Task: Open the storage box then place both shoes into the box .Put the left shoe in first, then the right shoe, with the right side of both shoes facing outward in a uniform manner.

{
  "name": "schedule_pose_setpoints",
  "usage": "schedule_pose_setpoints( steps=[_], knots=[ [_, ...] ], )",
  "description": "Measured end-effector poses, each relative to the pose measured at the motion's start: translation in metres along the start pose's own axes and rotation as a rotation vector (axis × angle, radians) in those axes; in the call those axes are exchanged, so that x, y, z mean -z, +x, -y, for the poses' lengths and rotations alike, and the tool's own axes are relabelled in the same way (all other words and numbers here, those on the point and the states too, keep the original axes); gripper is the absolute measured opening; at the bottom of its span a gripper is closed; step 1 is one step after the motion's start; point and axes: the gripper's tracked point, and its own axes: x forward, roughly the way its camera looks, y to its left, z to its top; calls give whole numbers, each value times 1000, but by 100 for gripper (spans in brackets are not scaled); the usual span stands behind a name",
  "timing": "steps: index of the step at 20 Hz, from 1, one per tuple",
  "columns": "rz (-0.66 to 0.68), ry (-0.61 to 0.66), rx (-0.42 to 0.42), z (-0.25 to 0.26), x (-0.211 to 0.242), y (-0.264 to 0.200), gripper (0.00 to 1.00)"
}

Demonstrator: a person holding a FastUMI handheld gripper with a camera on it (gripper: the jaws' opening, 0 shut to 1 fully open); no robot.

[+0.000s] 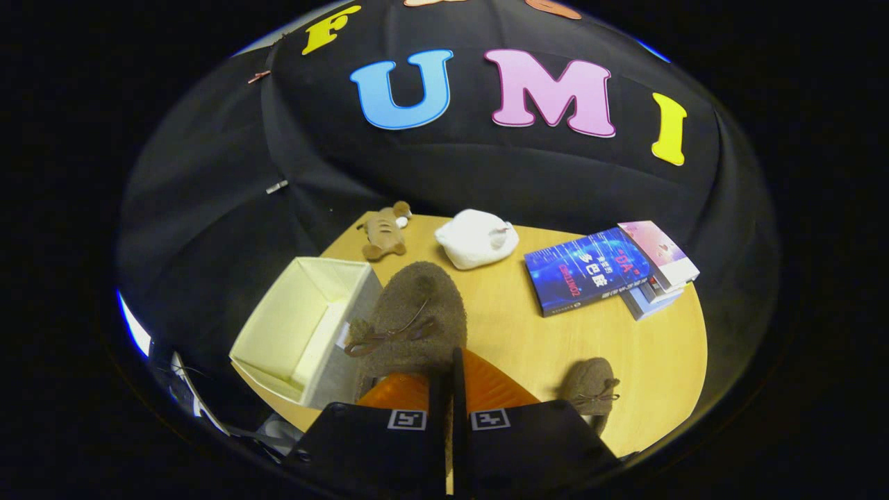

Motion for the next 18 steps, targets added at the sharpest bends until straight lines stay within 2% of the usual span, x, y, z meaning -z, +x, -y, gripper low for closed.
schedule_pose_setpoints(
  steps=[6, 13, 18],
  knots=[
    [23, 34, -87, -97, -42, 25, 9],
    [-100, 107, -100, -183, -16, 88, 9],
    [-236, 108, -62, -213, 22, 122, 9]
  ],
)
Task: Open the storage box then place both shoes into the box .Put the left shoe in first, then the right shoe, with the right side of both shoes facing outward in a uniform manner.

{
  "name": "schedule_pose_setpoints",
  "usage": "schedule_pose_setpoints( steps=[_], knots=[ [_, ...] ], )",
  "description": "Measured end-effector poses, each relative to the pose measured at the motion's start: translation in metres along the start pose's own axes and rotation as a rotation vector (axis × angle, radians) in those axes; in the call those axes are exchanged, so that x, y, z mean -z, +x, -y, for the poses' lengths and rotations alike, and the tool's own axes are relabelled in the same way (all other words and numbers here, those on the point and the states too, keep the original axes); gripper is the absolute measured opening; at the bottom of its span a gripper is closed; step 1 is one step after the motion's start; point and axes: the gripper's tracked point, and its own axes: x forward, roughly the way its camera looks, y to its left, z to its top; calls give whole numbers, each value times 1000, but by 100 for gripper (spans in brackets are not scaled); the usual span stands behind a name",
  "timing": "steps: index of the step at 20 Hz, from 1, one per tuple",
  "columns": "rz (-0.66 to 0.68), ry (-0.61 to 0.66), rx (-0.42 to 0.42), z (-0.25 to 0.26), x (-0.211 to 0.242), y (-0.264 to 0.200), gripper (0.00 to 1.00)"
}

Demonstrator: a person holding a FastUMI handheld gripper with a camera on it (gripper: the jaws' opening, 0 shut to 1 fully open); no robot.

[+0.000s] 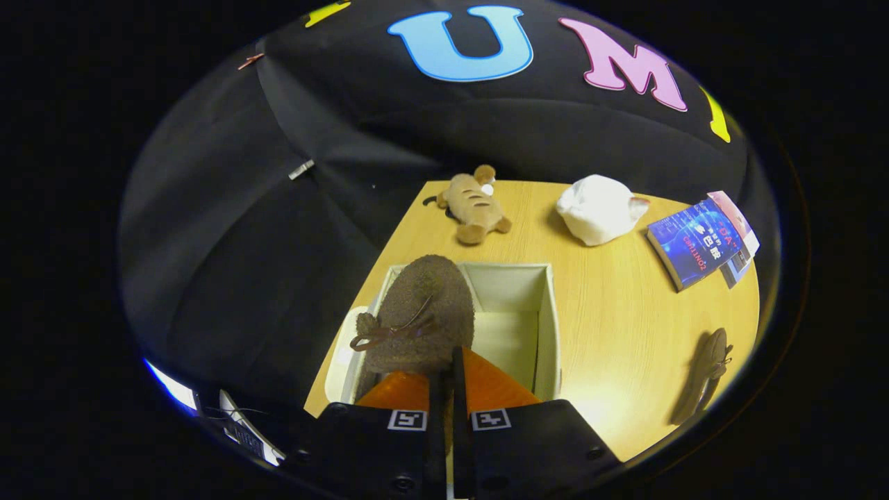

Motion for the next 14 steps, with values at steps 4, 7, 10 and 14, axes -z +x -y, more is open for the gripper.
schedule_pose_setpoints(
  steps=[4, 7, 10, 14],
  knots=[
    [-110, 2, 29, -5, 26, 25, 9],
    [-192, 23, 29, -7, 39, 37, 9],
    [-232, 41, -10, -15, 44, 42, 9],
    [-218, 35, -39, -17, 35, 38, 5]
  ],
)
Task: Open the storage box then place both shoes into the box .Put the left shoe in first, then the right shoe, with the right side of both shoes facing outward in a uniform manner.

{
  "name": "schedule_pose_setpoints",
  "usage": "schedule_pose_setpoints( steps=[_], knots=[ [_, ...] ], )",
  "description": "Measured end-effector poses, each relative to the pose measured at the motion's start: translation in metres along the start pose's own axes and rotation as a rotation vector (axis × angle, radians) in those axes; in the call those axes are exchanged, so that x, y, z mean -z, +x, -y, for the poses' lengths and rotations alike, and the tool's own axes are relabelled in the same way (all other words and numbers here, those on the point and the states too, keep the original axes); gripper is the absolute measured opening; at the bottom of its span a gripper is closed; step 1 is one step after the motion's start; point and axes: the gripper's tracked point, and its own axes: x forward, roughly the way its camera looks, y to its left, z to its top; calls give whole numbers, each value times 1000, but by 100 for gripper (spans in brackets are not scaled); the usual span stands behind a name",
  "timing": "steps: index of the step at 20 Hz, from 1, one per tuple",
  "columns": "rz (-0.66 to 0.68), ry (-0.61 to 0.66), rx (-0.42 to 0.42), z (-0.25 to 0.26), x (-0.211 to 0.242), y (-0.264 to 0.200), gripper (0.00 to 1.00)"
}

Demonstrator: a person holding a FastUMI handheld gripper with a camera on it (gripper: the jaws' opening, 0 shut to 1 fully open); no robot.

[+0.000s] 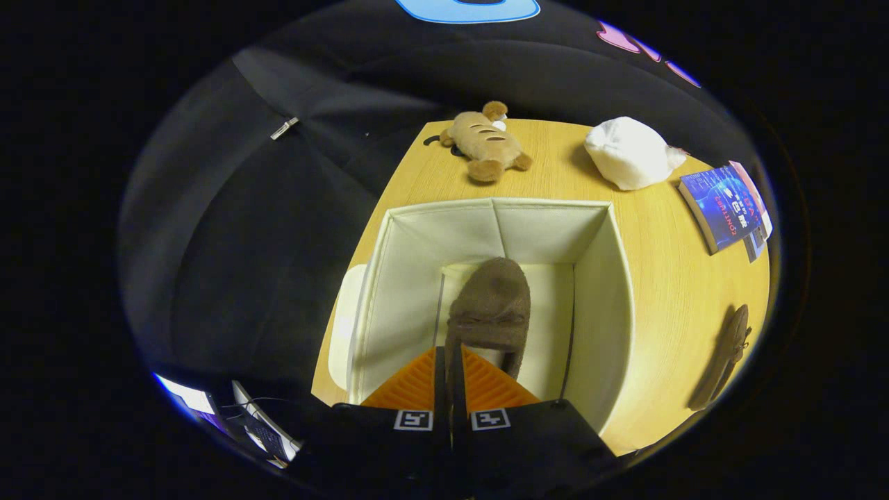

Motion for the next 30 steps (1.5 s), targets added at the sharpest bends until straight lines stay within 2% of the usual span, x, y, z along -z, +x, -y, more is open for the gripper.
schedule_pose_setpoints(
  steps=[3, 8, 10, 11, 15, 18, 20, 22, 28, 30],
  knots=[
    [37, -29, -34, 0, -5, -13, 5],
    [192, -149, -170, 1, -12, -72, 5],
    [266, -189, -207, 11, -14, -101, 11],
    [301, -203, -220, 20, -14, -114, 14],
    [434, -242, -231, 69, -9, -168, 48],
    [489, -246, -186, 125, 4, -195, 67],
    [509, -227, -110, 180, 14, -205, 82],
    [507, -203, -29, 232, 25, -207, 85],
    [408, -138, 266, 396, 79, -204, 85],
    [357, -129, 328, 435, 97, -193, 85]
  ],
)
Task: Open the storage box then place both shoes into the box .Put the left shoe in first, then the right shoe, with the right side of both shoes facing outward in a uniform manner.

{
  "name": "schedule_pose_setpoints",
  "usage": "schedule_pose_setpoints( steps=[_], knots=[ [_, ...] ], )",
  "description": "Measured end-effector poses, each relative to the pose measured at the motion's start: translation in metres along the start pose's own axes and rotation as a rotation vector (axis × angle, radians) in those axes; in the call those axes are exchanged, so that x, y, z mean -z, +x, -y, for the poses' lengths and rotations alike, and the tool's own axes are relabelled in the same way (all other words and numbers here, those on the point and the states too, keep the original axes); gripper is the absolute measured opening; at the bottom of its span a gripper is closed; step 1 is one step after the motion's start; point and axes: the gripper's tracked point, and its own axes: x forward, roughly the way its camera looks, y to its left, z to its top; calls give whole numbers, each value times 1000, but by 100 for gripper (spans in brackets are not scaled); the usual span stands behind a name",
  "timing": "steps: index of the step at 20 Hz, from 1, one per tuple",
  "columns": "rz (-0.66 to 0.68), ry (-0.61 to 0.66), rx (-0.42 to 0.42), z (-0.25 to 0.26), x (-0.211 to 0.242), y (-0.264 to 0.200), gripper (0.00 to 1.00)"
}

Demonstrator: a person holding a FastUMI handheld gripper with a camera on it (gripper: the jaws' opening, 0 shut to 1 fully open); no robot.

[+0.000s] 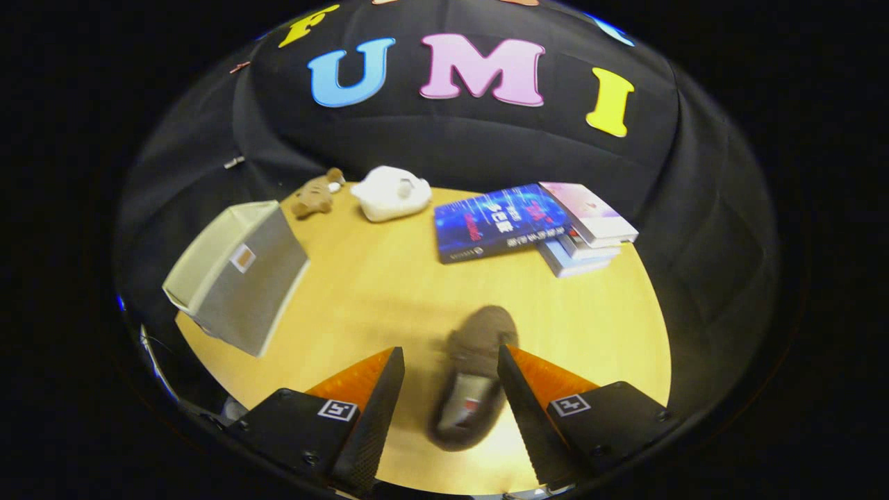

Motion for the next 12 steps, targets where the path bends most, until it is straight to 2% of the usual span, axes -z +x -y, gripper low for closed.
schedule_pose_setpoints(
  steps=[4, 7, 9, 12],
  knots=[
    [-97, -13, 56, 44, 46, 41, 84],
    [-139, -26, 58, 52, 59, 63, 81],
    [-141, -19, 49, 52, 58, 79, 78],
    [-159, 20, 35, 45, 56, 99, 66]
  ],
)
